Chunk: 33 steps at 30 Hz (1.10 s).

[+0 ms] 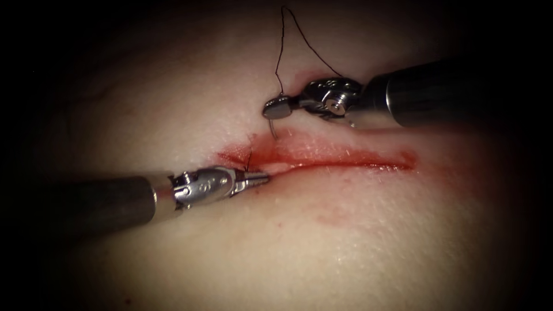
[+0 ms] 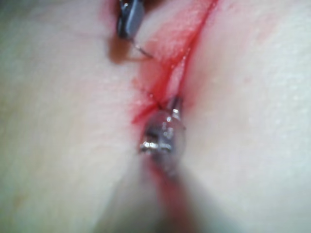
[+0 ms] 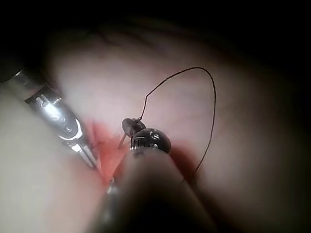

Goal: Wound Closure
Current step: Use the right gripper to pass the needle through the top of the cut.

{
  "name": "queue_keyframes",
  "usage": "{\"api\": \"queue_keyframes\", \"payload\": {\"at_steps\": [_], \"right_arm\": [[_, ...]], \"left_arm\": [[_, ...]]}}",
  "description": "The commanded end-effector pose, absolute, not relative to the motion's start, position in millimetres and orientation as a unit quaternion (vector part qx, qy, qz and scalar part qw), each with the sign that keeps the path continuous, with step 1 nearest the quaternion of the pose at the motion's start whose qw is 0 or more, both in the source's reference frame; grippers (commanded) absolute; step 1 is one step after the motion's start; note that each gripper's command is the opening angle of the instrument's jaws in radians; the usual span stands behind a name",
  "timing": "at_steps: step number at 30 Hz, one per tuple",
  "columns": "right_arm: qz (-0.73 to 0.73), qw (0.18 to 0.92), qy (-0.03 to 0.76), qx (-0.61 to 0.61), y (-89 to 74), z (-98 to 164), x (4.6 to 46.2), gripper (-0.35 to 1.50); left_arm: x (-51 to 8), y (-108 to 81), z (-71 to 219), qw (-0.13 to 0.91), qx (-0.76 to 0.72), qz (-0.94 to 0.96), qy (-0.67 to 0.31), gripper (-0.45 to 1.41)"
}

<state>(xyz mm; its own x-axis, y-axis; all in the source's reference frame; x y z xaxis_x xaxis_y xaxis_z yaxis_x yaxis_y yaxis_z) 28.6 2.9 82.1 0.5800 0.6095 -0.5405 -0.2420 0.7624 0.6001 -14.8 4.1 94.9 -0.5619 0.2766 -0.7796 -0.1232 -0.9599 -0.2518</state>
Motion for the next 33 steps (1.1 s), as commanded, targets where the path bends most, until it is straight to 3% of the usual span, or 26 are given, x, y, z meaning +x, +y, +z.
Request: {"api": "queue_keyframes", "payload": {"at_steps": [1, 20, 27, 33], "right_arm": [[0.238, 0.863, 0.381, 0.230, 3.5, 82.9, 29.2, -0.35], [0.202, 0.872, 0.320, 0.310, 5.8, 84.7, 31.8, -0.35], [0.209, 0.889, 0.216, 0.346, 6.3, 84.6, 31.3, -0.35], [0.210, 0.893, 0.180, 0.354, 7.8, 85.0, 31.3, -0.35]], "left_arm": [[-15.5, 3.7, 95.5, 0.113, -0.455, 0.879, -0.086, -0.35], [-15.3, 3.4, 95.5, 0.112, -0.455, 0.879, -0.085, -0.35], [-15.6, 3.5, 95.6, 0.112, -0.456, 0.879, -0.086, -0.35], [-15.7, 3.5, 95.6, 0.113, -0.455, 0.879, -0.086, -0.35]]}}
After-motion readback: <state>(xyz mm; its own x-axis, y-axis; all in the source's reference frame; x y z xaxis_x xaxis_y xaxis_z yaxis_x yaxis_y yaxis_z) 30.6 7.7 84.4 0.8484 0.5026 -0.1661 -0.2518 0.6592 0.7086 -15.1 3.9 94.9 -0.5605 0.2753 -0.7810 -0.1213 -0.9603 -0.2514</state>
